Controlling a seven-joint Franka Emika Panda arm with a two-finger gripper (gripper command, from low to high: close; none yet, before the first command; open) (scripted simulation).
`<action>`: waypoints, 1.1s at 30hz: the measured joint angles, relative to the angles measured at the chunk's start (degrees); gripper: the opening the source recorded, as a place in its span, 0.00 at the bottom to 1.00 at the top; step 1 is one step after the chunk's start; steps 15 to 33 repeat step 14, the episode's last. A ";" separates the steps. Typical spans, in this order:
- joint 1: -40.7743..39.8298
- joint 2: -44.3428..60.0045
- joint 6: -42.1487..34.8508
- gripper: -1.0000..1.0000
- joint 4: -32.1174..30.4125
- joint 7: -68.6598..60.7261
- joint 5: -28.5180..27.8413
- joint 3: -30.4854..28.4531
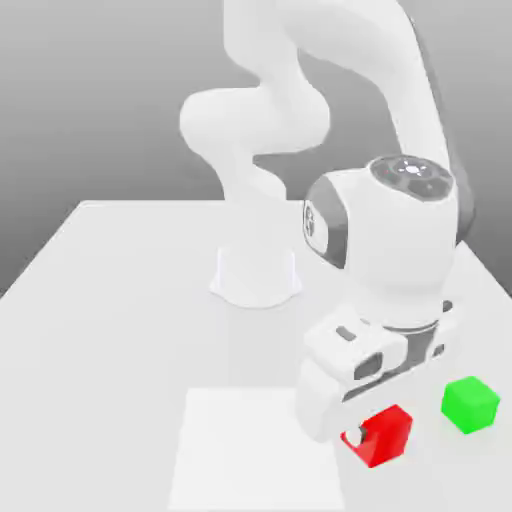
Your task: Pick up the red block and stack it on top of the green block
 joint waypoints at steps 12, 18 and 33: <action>11.04 3.95 7.19 1.00 -3.76 -0.55 -6.75 5.01; 11.04 3.95 7.19 1.00 -3.76 -0.55 -6.75 5.01; 11.04 3.95 7.19 1.00 -3.76 -0.55 -6.75 5.01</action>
